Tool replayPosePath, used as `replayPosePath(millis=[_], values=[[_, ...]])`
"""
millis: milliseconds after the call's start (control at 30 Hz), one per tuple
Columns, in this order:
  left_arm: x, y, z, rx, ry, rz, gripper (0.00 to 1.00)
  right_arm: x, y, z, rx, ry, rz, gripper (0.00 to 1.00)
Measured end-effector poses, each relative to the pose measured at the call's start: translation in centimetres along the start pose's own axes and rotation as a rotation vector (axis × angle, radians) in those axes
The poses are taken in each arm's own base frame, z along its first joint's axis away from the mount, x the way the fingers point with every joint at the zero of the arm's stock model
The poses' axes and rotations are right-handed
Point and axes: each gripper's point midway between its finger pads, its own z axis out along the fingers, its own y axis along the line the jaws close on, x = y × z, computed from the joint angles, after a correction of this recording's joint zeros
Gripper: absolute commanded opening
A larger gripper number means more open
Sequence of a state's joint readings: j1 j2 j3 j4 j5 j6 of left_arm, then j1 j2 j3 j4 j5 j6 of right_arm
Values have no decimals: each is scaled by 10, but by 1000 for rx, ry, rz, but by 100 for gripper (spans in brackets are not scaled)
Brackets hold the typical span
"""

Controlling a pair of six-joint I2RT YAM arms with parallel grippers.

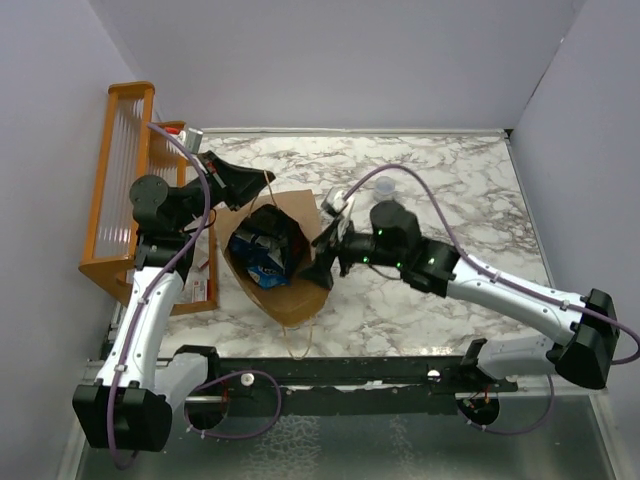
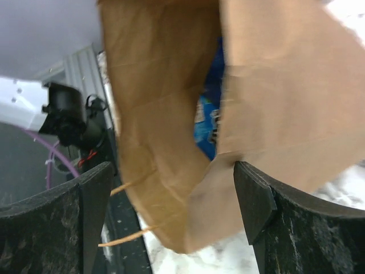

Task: Take the snacks out of the paper bag
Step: Adjust the paper bag at the center of the board.

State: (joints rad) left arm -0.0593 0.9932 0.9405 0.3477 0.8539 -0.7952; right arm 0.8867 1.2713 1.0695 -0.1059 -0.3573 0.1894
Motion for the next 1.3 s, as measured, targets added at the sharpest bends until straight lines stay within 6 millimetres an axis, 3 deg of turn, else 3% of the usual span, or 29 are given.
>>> replayPosePath(millis=[100,167,367,533,767,900,1067,1133,1300], values=[[6,-2,1,9,11,-7,0,23,35,11,-13,35,-32,81],[8,-5,2,19,17,-5,0,25,45,14,-10,27,-44,80],[15,-10,2,31,23,10,0,4,35,11,96,-57,-69,86],[28,-16,7,49,41,-10,0,-9,6,-1,281,-99,-77,98],[50,-33,19,92,75,-44,0,17,-55,-20,640,-41,-43,100],[57,-43,23,114,82,-54,0,29,-91,-40,807,-20,2,100],[63,-49,28,118,82,-63,0,41,-149,-81,964,-25,69,100],[66,-47,29,109,83,-69,0,46,-152,-85,958,-11,51,100],[72,-42,31,92,86,-86,0,45,-142,-72,859,22,13,99]])
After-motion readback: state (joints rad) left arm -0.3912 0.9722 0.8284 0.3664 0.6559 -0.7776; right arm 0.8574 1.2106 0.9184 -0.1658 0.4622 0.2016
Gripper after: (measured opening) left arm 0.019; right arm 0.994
